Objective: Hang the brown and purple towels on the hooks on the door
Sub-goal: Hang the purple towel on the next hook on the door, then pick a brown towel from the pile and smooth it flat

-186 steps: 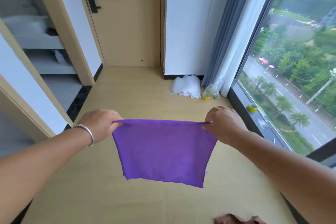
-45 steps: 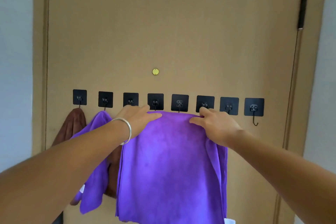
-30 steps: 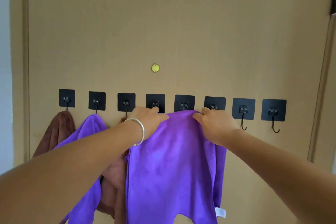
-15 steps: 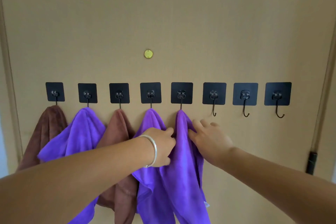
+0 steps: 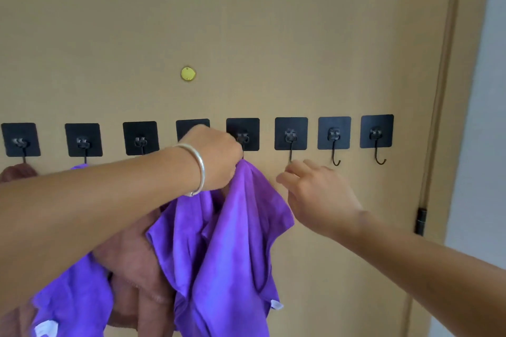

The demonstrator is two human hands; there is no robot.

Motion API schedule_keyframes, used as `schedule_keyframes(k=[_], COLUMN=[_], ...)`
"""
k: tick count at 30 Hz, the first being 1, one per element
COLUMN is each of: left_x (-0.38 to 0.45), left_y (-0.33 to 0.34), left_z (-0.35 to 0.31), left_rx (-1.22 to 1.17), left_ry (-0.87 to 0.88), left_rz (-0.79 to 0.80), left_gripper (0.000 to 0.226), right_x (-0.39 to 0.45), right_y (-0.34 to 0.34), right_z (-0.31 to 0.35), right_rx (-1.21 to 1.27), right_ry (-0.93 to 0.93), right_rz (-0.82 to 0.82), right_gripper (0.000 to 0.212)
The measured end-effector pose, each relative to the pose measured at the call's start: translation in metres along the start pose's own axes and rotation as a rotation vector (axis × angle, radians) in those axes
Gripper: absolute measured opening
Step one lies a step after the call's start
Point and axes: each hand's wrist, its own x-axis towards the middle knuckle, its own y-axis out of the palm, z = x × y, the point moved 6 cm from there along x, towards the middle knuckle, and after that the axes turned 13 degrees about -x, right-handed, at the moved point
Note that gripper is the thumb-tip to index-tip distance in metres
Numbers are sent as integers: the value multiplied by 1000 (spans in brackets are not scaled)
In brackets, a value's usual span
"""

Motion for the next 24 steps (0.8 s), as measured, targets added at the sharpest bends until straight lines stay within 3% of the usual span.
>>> schedule_keyframes(k=[3, 8, 12, 24], left_x=[20, 50, 59, -6], left_y=[-20, -33, -48, -136], left_z=[-16, -61, -100, -218], left_rx=[-51, -287, -401, -818], left_ry=[95, 266, 343, 722], left_rz=[-236, -443, -519, -651], left_gripper=[21, 58, 76, 81], right_x=[-10, -50, -95, -242], right_y=[-16, -36, -73, -240], right_z=[-36, -94, -122, -88], right_rx=[-107, -345, -451, -813], right_ry=[188, 394, 536, 900], right_rz=[-8, 187, 282, 561], right_gripper=[35, 54, 59, 69])
